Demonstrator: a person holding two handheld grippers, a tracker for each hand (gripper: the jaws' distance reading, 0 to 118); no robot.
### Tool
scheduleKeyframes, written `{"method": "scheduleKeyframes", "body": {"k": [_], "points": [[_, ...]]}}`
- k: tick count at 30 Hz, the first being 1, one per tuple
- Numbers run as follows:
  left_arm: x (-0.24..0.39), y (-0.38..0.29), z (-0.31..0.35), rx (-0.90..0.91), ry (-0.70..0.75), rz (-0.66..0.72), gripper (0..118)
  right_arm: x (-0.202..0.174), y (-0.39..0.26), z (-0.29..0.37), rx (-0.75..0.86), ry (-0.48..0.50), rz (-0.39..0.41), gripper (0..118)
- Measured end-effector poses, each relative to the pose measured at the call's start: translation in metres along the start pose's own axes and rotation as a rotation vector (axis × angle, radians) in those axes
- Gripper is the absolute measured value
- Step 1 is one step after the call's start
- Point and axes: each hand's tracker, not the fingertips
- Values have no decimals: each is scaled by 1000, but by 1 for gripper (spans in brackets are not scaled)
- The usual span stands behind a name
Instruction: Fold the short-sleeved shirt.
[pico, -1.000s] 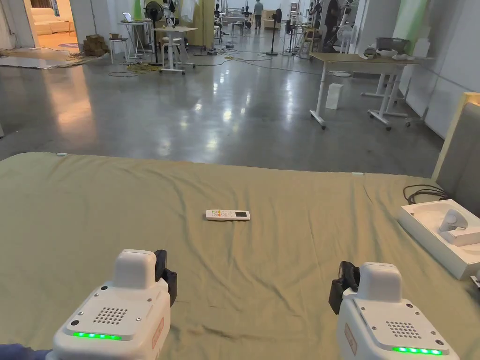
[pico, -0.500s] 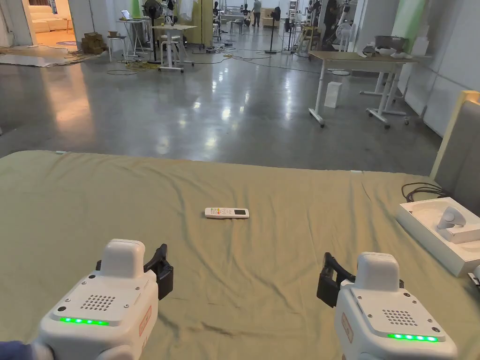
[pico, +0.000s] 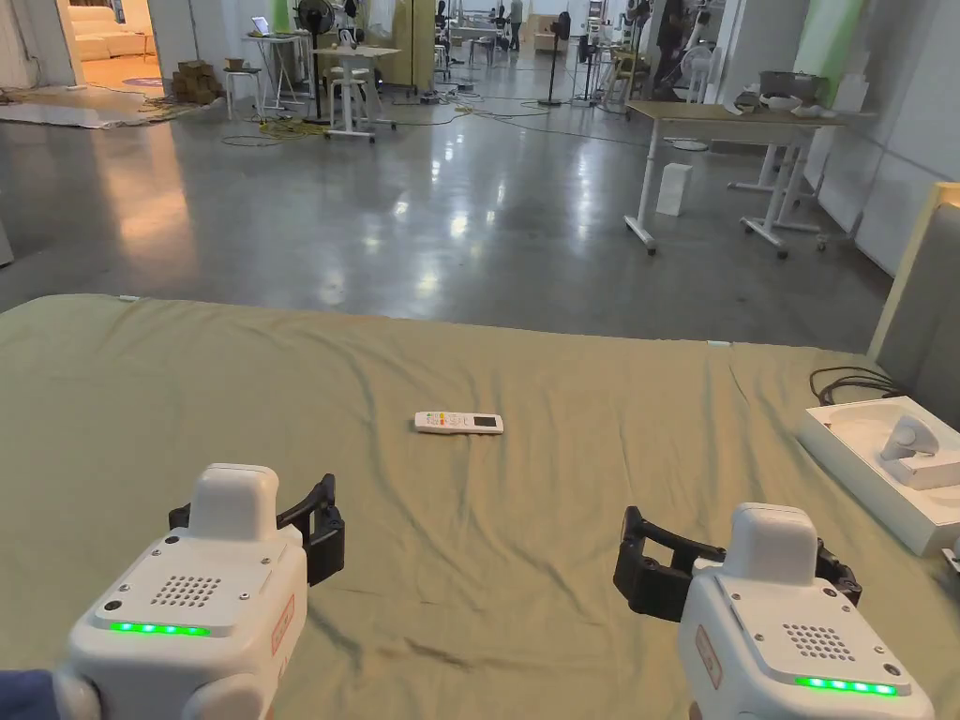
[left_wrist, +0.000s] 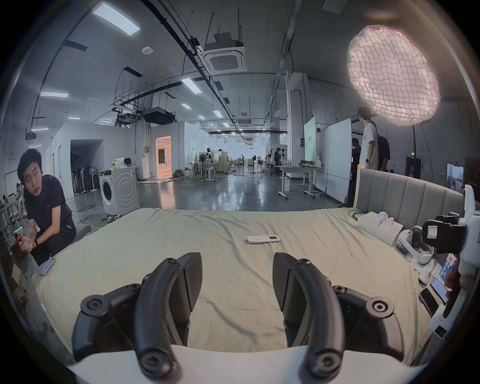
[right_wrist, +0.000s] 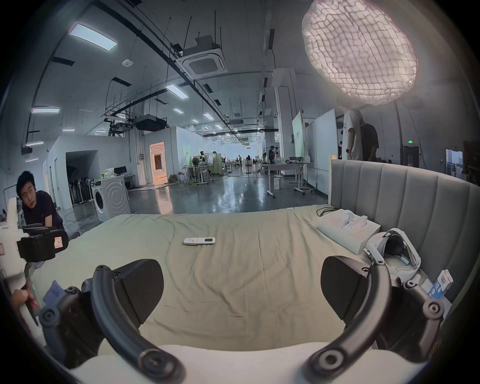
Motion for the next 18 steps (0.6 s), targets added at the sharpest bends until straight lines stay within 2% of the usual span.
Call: {"method": "scheduleKeyframes", "body": {"k": [2,5,7,10,11,15,18], "points": [[0,2,0,2,1,5,60,2,5,-4,-48,60,-41,118],[1,3,-2,-4,-2,21,60,6,7,-5,-55,77,-71,118],[0,3,-2,-12,-31,47,60,10,9,-4,-61,117,-133,118],[-3,2,-3,-17,-67,73,60,13,14,-1,-49,144,-185,118],[-3,2,-3,-16,-69,80,60,13,15,-1,-43,144,-203,118],[-6,1,-4,-9,-65,100,60,10,21,-2,-74,21,-195,118],[-6,3,-6,-8,-40,96,60,8,23,-8,-81,6,-189,118]]}}
